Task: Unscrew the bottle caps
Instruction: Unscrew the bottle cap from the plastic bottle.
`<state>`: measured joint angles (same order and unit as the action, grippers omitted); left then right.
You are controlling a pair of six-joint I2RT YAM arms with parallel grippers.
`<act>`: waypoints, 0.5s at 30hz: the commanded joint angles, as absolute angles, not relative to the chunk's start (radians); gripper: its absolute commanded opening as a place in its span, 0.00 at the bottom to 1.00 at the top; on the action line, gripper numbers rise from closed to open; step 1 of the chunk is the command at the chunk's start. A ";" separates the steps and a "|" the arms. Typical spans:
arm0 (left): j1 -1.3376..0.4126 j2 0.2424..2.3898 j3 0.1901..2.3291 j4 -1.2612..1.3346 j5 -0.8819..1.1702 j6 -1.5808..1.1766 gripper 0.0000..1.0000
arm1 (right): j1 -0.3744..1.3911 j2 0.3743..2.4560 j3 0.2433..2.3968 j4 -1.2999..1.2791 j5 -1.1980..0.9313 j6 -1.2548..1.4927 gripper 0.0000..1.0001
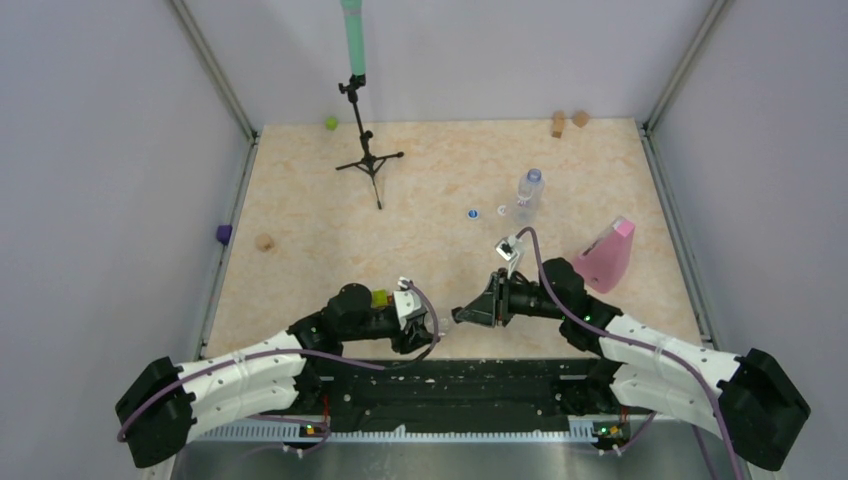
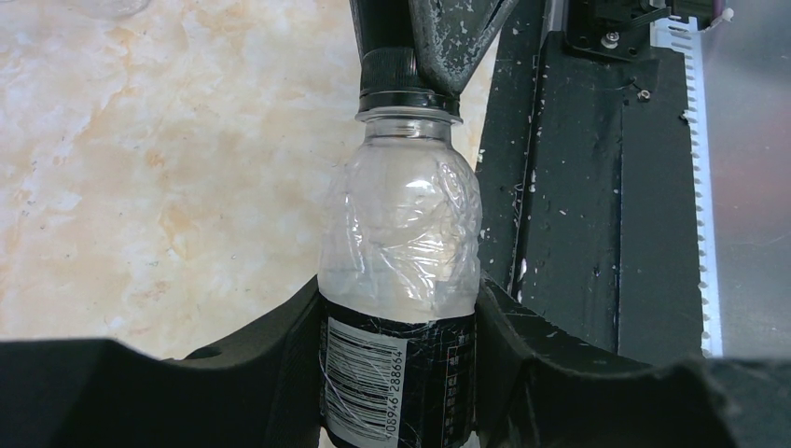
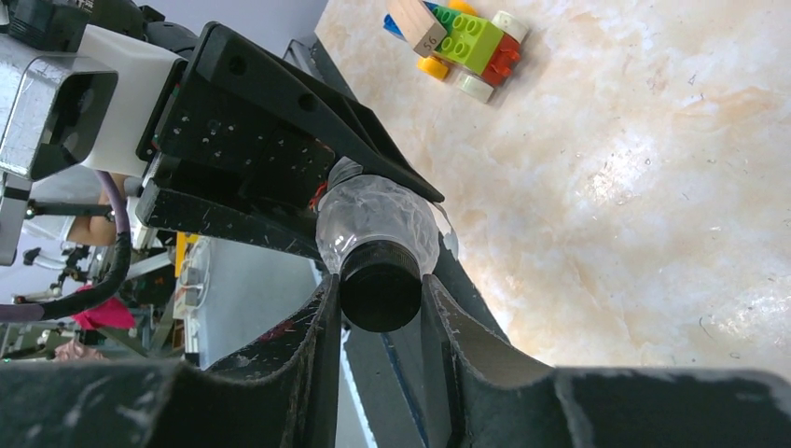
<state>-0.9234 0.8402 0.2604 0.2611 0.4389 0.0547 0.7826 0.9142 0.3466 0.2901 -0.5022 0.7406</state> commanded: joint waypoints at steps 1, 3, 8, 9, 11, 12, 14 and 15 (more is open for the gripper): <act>-0.930 0.832 0.284 0.328 0.461 0.037 0.03 | 0.773 0.915 0.346 0.361 -0.519 0.720 0.11; -0.930 0.827 0.294 0.313 0.427 0.019 0.01 | 0.773 0.912 0.344 0.362 -0.534 0.699 0.04; -0.930 0.788 0.326 0.277 0.315 -0.049 0.00 | 0.773 0.903 0.344 0.336 -0.593 0.627 0.00; -0.930 0.779 0.318 0.289 0.328 -0.044 0.00 | 0.773 0.900 0.346 0.321 -0.587 0.614 0.00; -0.930 0.763 0.293 0.331 0.364 -0.013 0.00 | 0.773 0.892 0.345 0.298 -0.567 0.593 0.00; -0.930 0.758 0.281 0.356 0.367 -0.020 0.00 | 0.773 0.890 0.345 0.294 -0.559 0.584 0.00; -0.930 0.753 0.265 0.383 0.360 -0.025 0.01 | 0.773 0.892 0.342 0.299 -0.559 0.572 0.00; -0.930 0.749 0.264 0.377 0.354 -0.026 0.01 | 0.773 0.893 0.340 0.306 -0.560 0.563 0.00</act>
